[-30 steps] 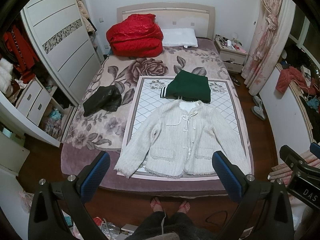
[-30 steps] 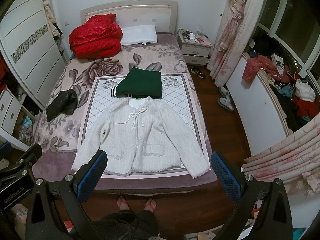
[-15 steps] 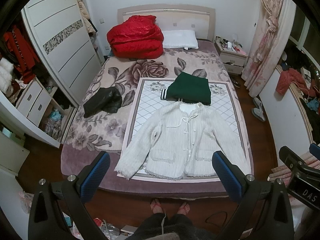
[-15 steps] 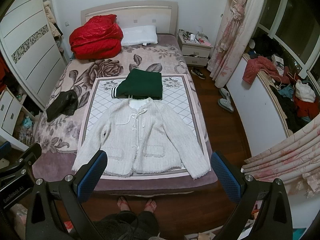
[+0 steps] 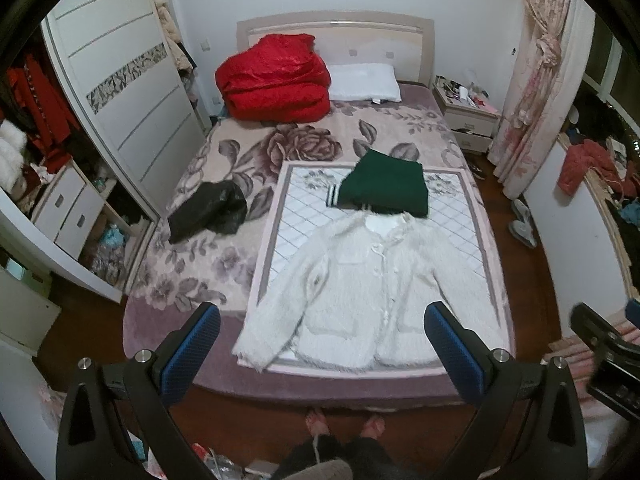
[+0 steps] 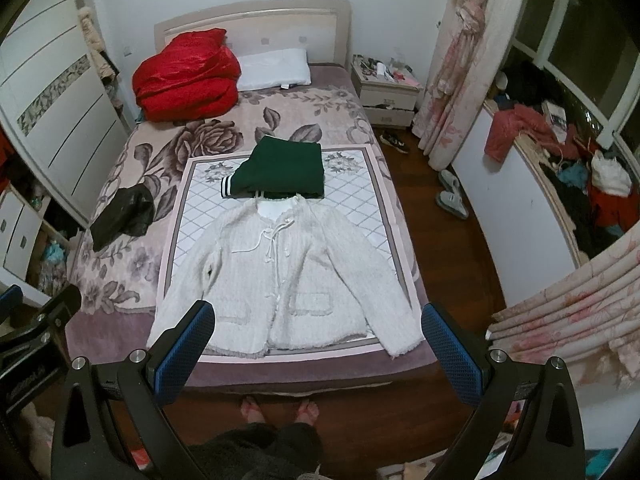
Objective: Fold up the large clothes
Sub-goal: 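Lower both grippers toward the white cardigan's sleeves and hem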
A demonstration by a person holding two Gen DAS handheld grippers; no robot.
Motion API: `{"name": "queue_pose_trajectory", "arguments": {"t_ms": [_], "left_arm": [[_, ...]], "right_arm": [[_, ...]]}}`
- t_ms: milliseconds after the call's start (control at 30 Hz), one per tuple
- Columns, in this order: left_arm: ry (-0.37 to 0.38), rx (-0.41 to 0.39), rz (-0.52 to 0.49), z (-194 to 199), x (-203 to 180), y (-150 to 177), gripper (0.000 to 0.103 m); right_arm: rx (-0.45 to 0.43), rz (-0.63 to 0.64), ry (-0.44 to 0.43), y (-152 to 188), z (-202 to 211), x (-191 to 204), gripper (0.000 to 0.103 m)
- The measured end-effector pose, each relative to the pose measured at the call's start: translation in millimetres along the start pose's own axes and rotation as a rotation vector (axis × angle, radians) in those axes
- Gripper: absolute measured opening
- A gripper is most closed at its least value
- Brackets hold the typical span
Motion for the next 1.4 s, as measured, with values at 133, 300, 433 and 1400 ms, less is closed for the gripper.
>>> {"name": "queue_pose_trajectory", "arguments": {"t_ms": [133,300,433,1400], "left_arm": [[-0.02,-0.036,0.005,-24,2,-29,0.103],[-0.043,-0.074,-0.037,-114,-6,-30,0.103],[-0.06,-0.016,-0.065,-181,-25,-19,0.103],[-0.435,0.434,-0.035,-579,-28,152,0.103]], "right_arm": [[0.018,-0.066,-0.014,-16,-23,-5,0.103],[0.075,-0.261,0.006,4,-102,-48,0.102],[0.142,-0.424,0.049,41,-182,-100,0.082],[0.529,-0.324,-0.353,98,-672,46,0.08]]}}
Point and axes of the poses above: each gripper's, at about its wrist camera, not at the fingertips, and z roughly against the way its jaws point, x to its left, y to its underside, the point moved 10 cm from there along -z, roughly the way its jaws point, and after that the axes turned 3 degrees about -z, right-handed, at the moved point
